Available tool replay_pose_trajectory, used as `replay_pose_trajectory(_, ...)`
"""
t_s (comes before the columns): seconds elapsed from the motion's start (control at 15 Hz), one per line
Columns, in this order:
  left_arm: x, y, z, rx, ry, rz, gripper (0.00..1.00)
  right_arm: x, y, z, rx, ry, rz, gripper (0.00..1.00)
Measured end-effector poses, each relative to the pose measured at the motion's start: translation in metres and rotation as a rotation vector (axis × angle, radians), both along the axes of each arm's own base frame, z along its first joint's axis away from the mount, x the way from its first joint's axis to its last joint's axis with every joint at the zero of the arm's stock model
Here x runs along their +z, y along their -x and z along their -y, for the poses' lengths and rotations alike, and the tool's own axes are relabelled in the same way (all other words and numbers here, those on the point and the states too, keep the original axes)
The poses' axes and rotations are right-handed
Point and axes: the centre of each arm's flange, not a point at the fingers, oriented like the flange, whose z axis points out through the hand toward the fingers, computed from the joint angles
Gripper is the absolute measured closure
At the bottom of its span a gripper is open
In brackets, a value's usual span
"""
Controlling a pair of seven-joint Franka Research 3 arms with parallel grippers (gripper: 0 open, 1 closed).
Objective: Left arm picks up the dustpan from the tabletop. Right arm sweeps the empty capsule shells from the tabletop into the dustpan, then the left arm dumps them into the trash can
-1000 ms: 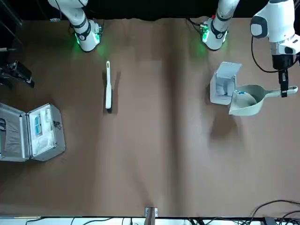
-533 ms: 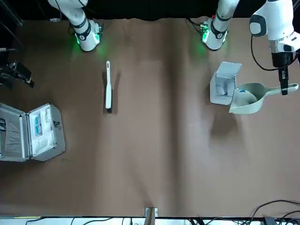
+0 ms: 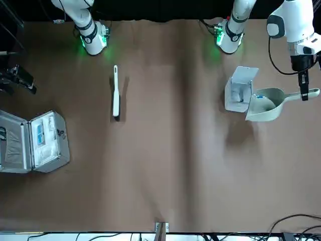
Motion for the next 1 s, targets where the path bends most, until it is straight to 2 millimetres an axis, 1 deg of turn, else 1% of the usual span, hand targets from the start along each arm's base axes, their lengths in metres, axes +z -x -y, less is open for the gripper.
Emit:
replay_pose_trajectory(0.27,-0.002,-0.003,0.01,-0.021,-0.013,-0.007,0.66,0.0,0.0,0.0,0.0,0.0,0.0,0.02)
replay_pose_trajectory(0.6,0.003,-0.004,0.026,-0.063,-0.065,-0.013,0.66,0.0,0.0,0.0,0.0,0.0,0.0,0.02)
replay_pose_trajectory(1.0,0.003,-0.004,0.027,-0.102,-0.113,-0.041,0.66,0.0,0.0,-0.001,0.002,0.0,0.0,0.02)
